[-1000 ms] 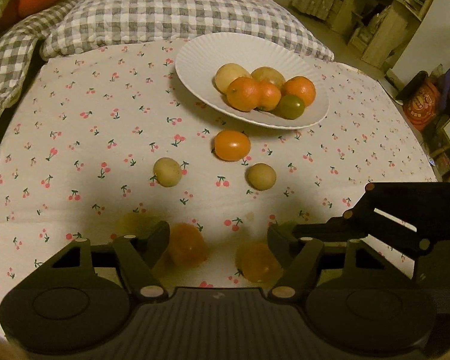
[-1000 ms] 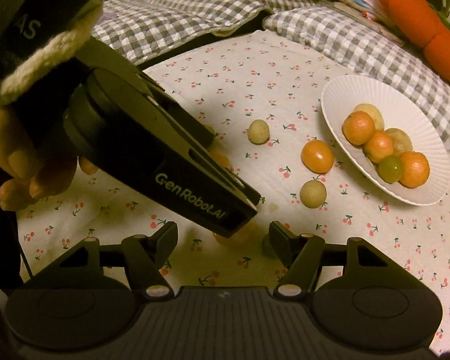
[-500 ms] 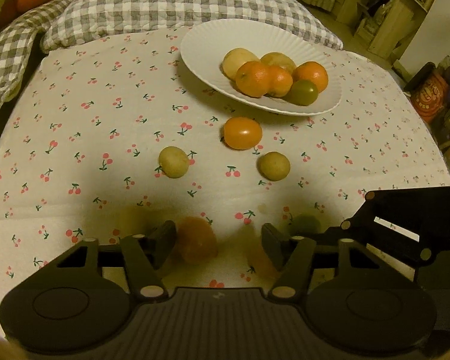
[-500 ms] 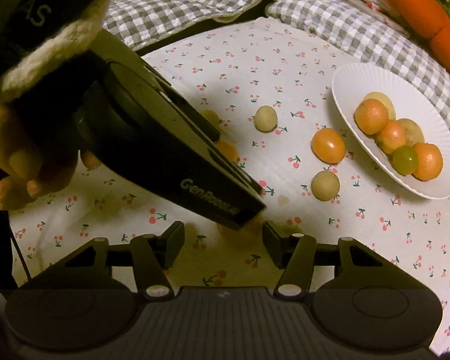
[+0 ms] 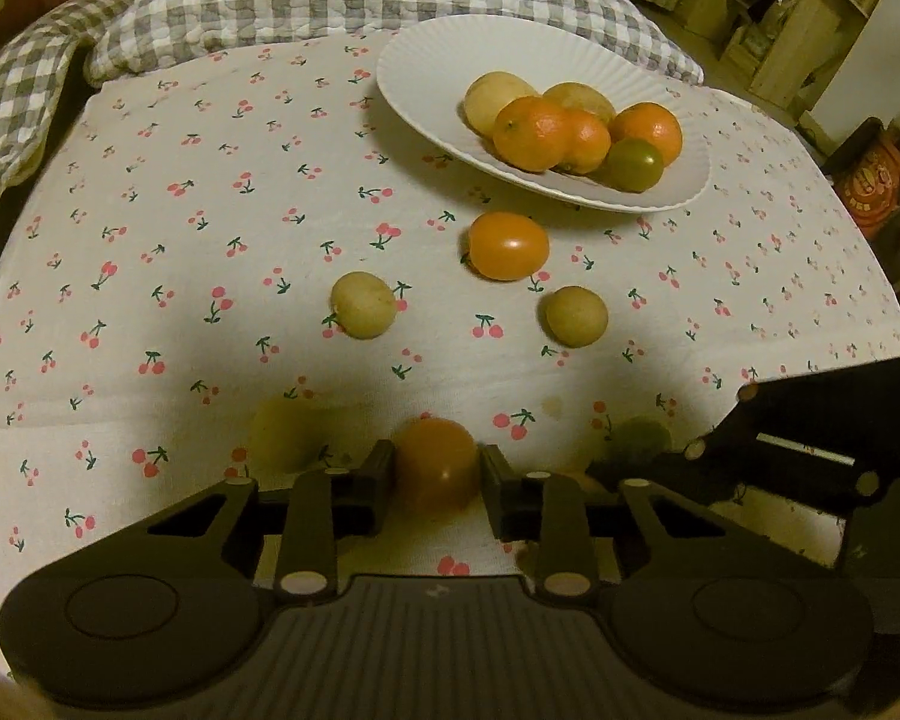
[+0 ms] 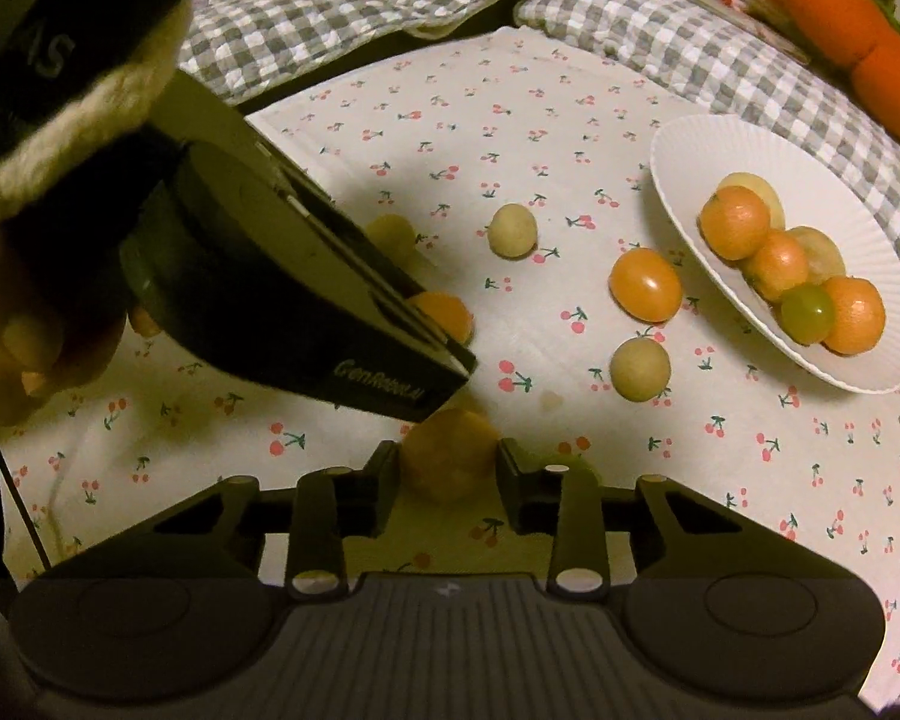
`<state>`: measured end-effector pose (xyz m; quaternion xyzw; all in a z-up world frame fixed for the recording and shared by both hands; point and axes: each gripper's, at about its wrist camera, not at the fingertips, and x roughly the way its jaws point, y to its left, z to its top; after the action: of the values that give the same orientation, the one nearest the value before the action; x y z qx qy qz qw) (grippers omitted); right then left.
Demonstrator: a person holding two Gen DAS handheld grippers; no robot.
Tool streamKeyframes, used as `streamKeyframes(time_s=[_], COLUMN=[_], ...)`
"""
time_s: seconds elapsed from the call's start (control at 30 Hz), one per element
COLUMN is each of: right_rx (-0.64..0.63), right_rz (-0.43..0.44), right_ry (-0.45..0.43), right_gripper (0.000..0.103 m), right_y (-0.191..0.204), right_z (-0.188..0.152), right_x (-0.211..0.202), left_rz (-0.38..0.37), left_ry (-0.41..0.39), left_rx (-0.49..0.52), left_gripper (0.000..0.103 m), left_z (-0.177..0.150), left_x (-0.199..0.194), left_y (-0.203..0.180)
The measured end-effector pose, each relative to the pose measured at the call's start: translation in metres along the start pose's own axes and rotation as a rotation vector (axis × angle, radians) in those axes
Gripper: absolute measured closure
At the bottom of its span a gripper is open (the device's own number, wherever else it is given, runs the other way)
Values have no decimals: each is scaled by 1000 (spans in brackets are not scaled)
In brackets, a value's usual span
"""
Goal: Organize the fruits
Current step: 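Grasp an orange with the left gripper while the right grasps another orange, then carry both oranges to the white plate and open both grippers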
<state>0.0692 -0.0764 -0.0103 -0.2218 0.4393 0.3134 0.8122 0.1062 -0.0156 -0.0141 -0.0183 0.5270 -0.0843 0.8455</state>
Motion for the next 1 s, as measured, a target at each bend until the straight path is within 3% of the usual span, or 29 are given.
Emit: streamKeyframes(time_s=[0.57, 0.8, 1.0], right_rx=[65, 175, 355], right_rz=[-28, -70, -132], right_ry=[-88, -187, -301], right_gripper=[72, 72, 72], right_y=[-16, -48, -94], right_z=[8, 9, 4], right_x=[-18, -45, -74], left_rz=[-23, -27, -21], left_ry=[-70, -162, -249], left_rx=[-43, -102, -179], left_gripper=[89, 89, 89], left_z=[8, 22, 40], left_x=[-18, -40, -56], left_y=[7, 21, 39])
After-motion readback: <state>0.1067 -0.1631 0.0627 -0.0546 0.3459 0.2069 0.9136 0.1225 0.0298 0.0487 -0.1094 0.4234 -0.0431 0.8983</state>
